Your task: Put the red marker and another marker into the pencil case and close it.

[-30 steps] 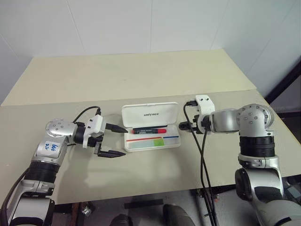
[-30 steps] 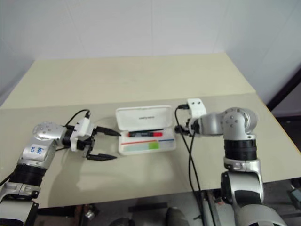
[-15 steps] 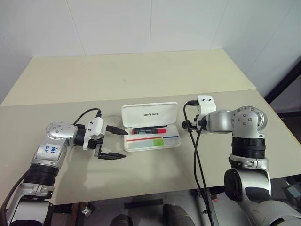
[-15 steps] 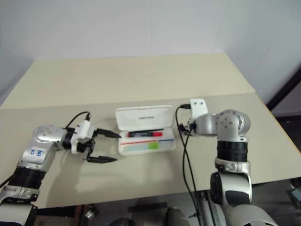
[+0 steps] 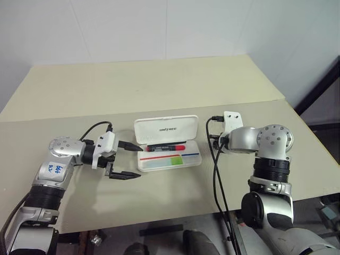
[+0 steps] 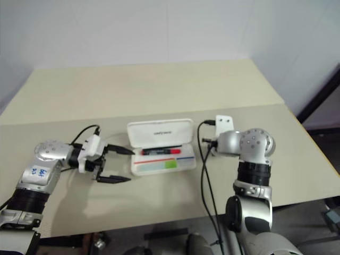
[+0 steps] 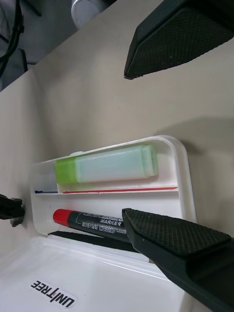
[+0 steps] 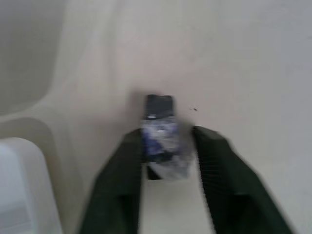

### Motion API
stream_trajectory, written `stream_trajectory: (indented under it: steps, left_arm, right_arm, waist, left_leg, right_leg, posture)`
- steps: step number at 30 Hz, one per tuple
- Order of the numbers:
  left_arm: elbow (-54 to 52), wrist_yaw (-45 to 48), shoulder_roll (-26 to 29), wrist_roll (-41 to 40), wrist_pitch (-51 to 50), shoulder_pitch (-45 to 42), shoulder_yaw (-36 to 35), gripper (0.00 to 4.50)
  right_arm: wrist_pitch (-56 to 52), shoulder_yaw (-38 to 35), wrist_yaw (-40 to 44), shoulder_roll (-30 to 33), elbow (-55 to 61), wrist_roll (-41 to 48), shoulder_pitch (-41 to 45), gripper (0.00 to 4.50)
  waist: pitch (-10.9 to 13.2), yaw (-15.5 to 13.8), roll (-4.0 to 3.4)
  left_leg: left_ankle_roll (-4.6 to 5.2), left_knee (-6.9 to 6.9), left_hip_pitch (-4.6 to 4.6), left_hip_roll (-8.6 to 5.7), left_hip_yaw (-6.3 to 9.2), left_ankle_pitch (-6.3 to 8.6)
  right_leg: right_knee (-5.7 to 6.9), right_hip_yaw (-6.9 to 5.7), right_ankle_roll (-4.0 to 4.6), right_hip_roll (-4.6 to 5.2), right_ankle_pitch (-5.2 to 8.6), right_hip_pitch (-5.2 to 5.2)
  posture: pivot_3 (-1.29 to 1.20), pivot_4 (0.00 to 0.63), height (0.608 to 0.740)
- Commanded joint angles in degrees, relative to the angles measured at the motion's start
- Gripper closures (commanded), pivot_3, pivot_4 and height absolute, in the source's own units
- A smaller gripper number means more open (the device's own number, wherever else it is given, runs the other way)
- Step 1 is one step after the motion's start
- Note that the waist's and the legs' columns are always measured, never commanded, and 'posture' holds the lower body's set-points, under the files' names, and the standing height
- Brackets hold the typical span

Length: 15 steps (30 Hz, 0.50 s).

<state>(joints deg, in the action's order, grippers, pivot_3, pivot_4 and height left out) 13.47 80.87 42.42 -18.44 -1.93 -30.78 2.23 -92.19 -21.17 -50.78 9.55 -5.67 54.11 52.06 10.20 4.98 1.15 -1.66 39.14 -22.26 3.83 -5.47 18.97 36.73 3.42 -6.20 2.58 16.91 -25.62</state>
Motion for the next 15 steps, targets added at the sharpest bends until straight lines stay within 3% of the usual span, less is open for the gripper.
stream_trajectory:
  steps: [1, 8, 15]
  left_arm:
    - [-2.19, -0.10, 1.08, -1.06, 0.04, 0.18, -1.77, 0.00]
    - [-1.97, -0.21, 1.20, -1.06, 0.26, 0.15, -1.88, 0.00]
    - [-1.53, -0.26, 1.31, -1.34, 0.51, -0.35, -2.70, 0.00]
  right_arm:
    - [-0.31, -0.66, -1.30, -0.69, 0.20, 1.93, -0.60, 4.15]
    - [-0.31, 1.35, 2.68, 3.43, 0.60, 1.52, -0.13, 4.15]
    - [-0.30, 11.68, 23.51, 18.58, 7.68, -1.05, -2.78, 4.15]
  waist:
    - [0.00, 0.06, 0.00]
    - [0.00, -0.02, 0.00]
    - [0.01, -0.29, -0.02]
  left_leg:
    - [0.00, -0.01, 0.01, 0.01, 0.00, 0.00]
    - [0.01, -0.03, -0.01, 0.00, 0.02, 0.00]
    - [0.12, -0.06, -0.13, -0.03, 0.06, 0.06]
  right_leg:
    - [0.00, 0.00, 0.00, -0.01, 0.00, 0.00]
    - [-0.03, -0.01, 0.00, 0.00, 0.00, 0.00]
    - [-0.27, -0.01, -0.04, 0.00, -0.02, 0.00]
  posture:
    - [0.00, 0.150, 0.740]
    - [0.00, 0.150, 0.740]
    - [0.00, 0.150, 0.740]
